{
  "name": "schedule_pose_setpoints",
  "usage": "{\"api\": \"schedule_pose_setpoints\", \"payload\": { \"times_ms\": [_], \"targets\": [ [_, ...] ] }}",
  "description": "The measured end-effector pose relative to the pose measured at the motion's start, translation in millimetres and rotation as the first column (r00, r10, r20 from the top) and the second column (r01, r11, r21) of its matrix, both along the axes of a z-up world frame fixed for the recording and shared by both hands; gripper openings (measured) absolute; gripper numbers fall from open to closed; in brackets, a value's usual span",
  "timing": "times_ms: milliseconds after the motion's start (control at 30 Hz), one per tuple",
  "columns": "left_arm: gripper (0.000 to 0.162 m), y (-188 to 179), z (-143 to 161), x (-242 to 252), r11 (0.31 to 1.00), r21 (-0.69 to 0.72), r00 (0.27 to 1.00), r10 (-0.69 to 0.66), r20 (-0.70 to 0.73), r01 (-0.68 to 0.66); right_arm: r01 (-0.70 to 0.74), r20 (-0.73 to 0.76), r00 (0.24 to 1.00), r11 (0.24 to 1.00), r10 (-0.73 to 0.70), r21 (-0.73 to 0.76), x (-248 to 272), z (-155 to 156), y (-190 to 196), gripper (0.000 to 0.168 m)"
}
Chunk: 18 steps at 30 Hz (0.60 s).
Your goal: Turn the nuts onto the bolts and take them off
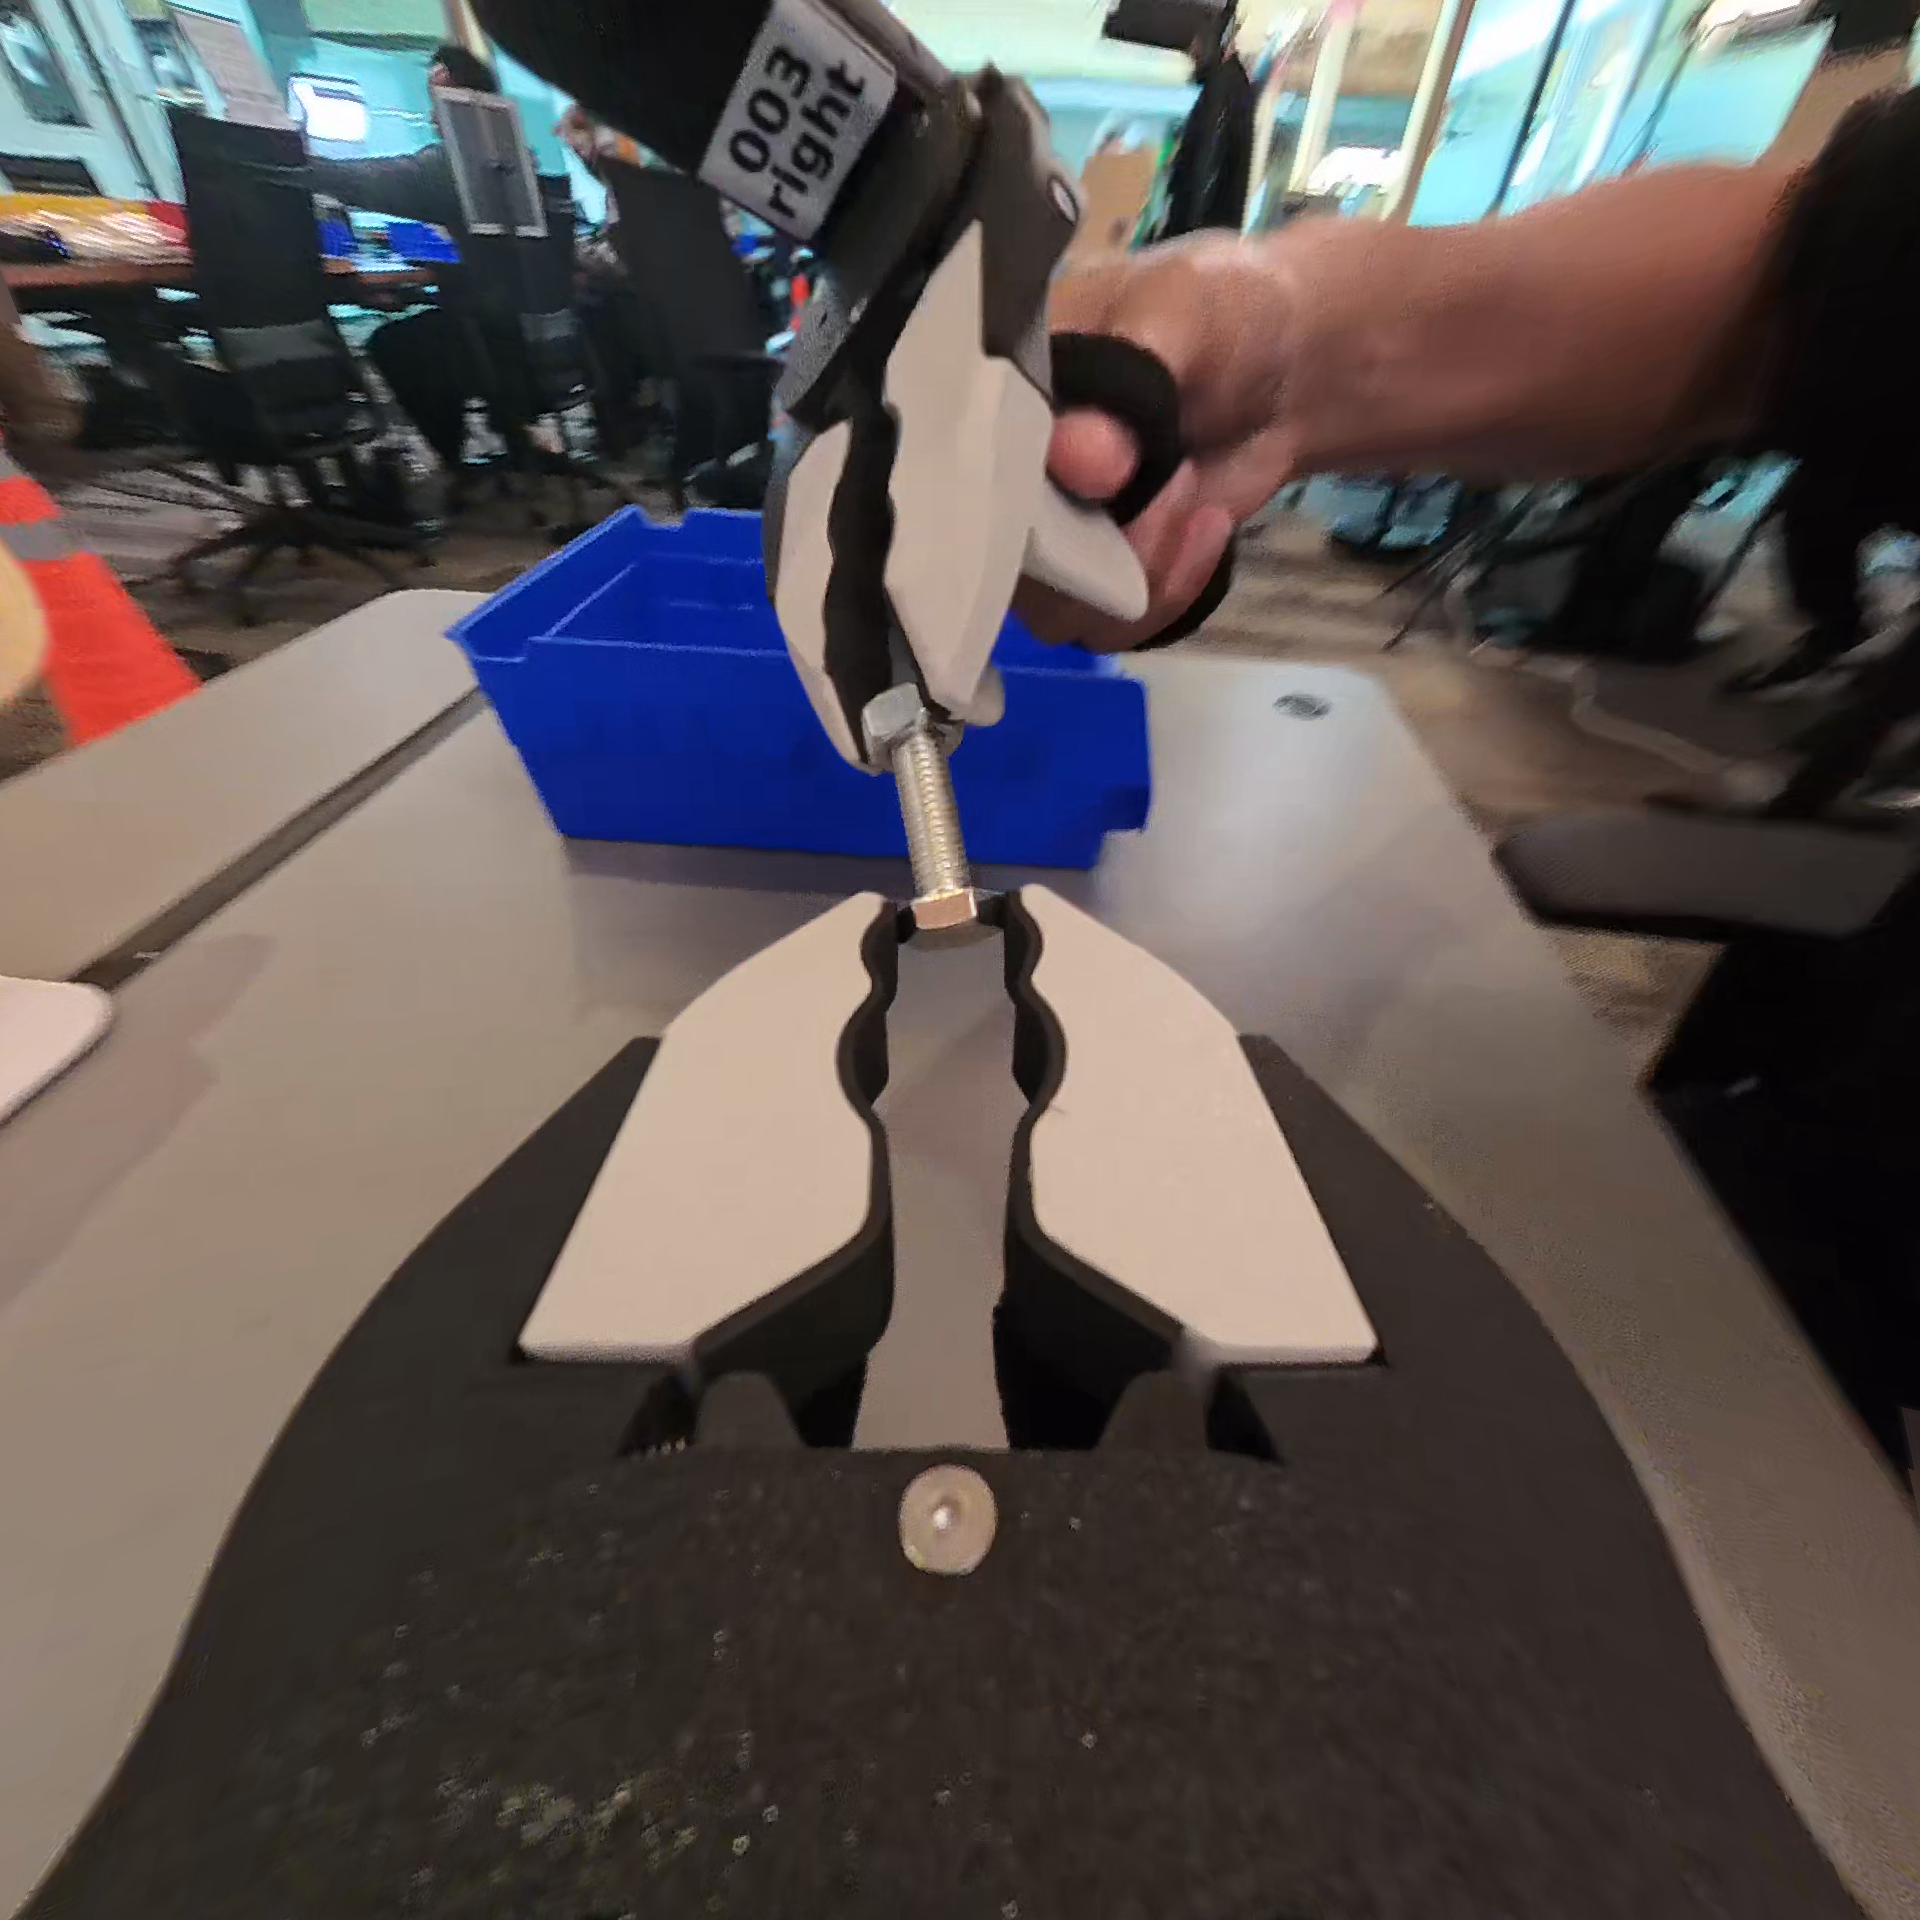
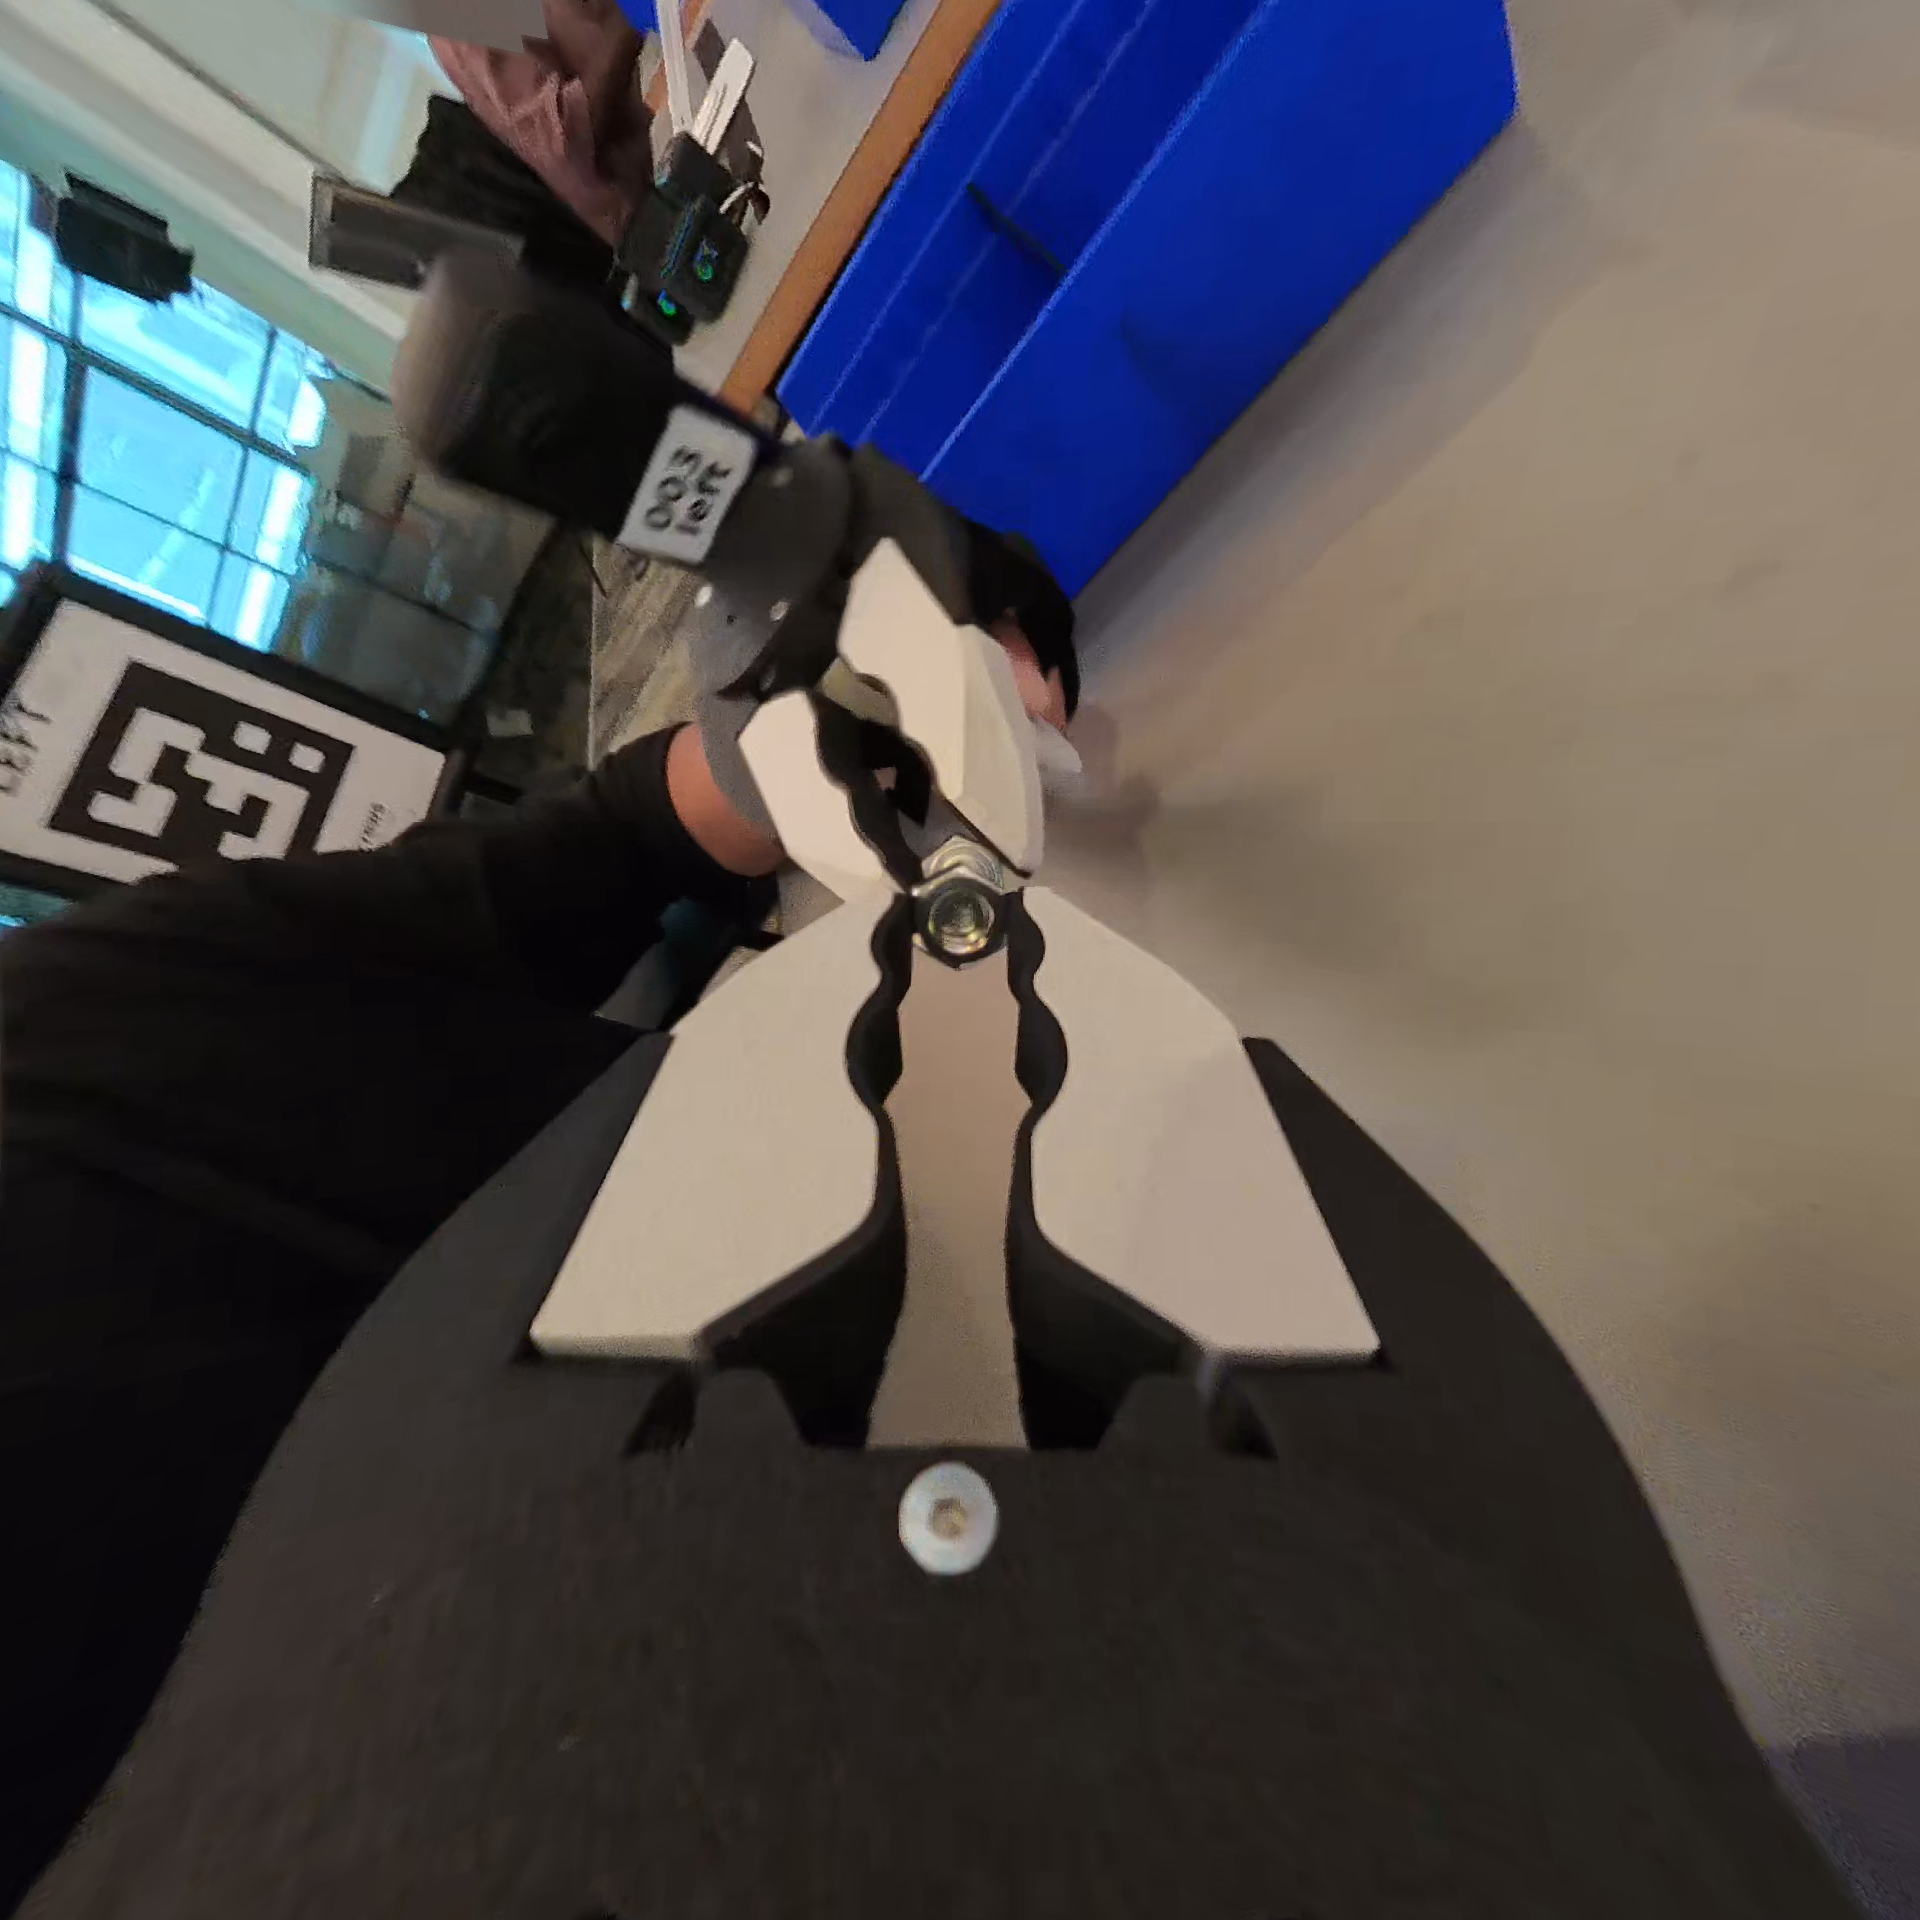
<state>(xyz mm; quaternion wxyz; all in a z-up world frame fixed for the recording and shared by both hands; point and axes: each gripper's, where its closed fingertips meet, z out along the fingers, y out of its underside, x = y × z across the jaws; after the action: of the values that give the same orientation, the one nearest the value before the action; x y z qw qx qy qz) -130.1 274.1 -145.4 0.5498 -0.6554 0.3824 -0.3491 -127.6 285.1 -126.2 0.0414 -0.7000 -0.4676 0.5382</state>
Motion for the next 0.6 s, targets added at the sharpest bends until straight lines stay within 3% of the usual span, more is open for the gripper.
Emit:
{"api": "schedule_pose_setpoints", "payload": {
  "times_ms": [267,500,600],
  "targets": [
    [0.018,10.5,-10.4,-0.5,0.952,0.254,0.932,0.240,-0.273,-0.171,0.161,0.145,0.980,0.966,-0.133,-0.200,5.7,-15.6,8.5,0.017],
    [0.018,9.8,-21.5,3.1,0.893,0.427,0.835,0.339,-0.434,-0.140,0.262,0.276,0.951,0.842,-0.141,-0.472,12.5,-29.2,6.1,0.018],
    [0.018,7.8,-22.9,5.1,0.887,0.445,0.823,0.341,-0.455,-0.122,0.275,0.300,0.945,0.814,-0.131,-0.511,14.7,-32.2,4.8,0.018]
  ]
}}
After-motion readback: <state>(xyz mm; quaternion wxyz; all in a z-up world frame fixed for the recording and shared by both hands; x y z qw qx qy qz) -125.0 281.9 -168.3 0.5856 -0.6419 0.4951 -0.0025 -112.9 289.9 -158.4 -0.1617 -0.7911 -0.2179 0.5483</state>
